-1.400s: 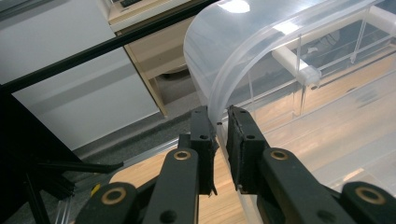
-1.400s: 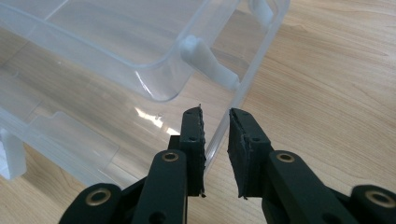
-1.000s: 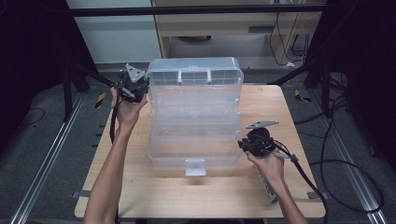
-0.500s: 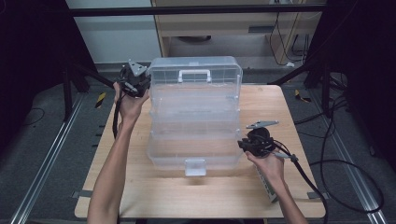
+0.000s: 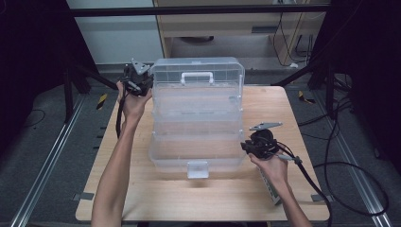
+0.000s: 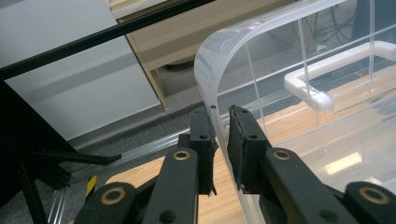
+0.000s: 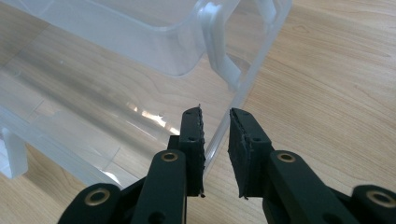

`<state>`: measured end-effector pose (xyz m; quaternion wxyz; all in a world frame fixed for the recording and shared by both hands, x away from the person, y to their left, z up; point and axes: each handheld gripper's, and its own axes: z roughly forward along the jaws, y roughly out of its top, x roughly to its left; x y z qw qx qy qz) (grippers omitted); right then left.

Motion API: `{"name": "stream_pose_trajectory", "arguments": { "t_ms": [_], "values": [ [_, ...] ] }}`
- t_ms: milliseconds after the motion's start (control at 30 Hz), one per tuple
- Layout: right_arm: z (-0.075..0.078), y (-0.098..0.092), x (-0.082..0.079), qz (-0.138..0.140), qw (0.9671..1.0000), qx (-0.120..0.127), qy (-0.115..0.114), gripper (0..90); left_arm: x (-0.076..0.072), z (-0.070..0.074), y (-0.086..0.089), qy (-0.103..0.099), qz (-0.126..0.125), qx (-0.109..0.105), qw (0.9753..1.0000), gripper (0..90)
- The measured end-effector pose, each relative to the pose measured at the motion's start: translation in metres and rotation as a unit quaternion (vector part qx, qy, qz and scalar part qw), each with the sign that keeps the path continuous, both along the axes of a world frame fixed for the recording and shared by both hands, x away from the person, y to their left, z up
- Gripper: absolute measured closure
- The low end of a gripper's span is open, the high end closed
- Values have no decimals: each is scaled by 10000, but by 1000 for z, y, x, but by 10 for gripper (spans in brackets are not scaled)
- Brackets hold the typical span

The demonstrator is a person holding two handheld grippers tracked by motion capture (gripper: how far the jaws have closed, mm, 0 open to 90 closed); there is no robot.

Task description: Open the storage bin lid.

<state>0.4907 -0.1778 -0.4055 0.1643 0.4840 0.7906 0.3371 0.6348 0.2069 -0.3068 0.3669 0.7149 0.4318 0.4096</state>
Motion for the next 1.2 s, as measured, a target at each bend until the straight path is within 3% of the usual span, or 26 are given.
{"name": "stream_pose_trajectory", "arguments": {
  "t_ms": [1200],
  "values": [
    [0, 0, 0, -1, 10000, -3, -20, 754, 22, -4, -1, 181, 42, -30, 9998, 791]
  ]
}}
